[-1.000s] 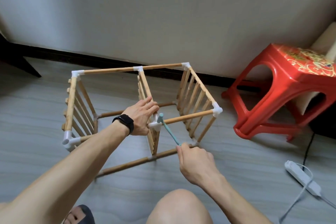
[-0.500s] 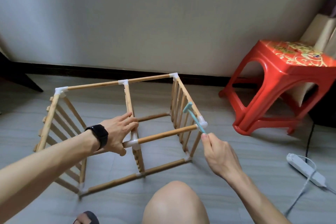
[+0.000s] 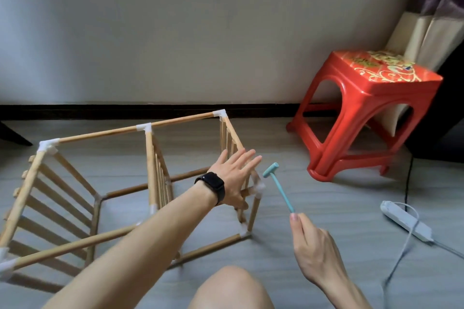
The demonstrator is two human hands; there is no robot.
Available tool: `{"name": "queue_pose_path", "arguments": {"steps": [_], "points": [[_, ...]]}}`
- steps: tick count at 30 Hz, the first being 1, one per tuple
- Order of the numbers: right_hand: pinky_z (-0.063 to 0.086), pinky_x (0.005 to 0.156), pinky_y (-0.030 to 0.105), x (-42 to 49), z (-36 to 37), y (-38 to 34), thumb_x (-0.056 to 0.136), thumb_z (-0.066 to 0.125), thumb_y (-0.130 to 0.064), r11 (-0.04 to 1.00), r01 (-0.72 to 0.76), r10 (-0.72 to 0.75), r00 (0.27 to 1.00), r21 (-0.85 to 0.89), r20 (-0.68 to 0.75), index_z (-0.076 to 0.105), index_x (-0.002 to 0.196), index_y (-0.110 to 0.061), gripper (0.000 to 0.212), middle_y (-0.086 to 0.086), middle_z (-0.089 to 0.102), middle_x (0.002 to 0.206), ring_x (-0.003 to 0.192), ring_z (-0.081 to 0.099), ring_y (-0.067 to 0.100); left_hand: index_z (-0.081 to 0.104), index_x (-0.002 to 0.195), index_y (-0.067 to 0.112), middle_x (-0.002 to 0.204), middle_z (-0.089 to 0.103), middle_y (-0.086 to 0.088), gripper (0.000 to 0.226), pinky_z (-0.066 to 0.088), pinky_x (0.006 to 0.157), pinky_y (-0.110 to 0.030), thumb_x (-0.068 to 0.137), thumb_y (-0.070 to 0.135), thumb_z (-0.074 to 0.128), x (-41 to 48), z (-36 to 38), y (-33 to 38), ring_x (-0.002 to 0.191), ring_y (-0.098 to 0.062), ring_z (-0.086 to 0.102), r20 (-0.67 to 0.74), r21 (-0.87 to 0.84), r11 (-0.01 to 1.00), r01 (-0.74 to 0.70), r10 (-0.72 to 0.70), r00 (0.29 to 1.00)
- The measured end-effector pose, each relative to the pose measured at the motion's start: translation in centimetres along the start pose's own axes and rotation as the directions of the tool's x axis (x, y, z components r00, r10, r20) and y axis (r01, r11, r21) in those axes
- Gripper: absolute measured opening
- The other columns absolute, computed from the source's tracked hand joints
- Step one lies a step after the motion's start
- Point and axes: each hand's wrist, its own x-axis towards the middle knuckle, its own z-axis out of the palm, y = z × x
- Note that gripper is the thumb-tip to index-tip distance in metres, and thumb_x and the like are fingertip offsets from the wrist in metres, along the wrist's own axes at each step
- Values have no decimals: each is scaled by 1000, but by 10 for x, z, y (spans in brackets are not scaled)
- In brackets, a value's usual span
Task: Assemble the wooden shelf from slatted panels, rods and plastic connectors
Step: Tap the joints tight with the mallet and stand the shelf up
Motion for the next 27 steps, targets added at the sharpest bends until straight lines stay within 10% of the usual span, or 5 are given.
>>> {"name": "queue_pose_path", "arguments": {"steps": [8,14,18,27], "points": [[31,64,40,-4,-18,15,103,23,-50,990,34,-30,999,-135,36,31,74,-32,35,1,59,70,87,59,33,28,152,27,166,11,1,82,2,122,-52,82,49,65,26,30,-2,154,-20,-7,-115,-142,990,7,-24,993],[32,48,37,-4,-20,-4,100,22,-54,968,234,-195,927,89,-319,38,86,-34,29,1,56,54,52,55,22,35,148,25,163,20,3,79,11,124,-52,80,47,68,29,33,-5,154,-20,-3,-151,-214,977,-15,-18,988],[31,61,38,-5,-1,0,106,18,-42,962,81,-85,996,-262,-4,40,97,-25,29,9,70,86,87,66,35,36,148,24,162,22,3,77,12,124,-51,83,50,67,27,33,-3,154,-20,-1,-158,-211,977,-13,-21,987],[32,52,36,-6,-11,-5,104,18,-45,989,105,-123,974,-102,-189,48,93,-21,41,9,66,66,66,63,38,38,145,27,159,26,4,74,13,123,-50,80,45,70,26,33,-4,154,-20,1,-164,-218,976,-6,-30,986]]}}
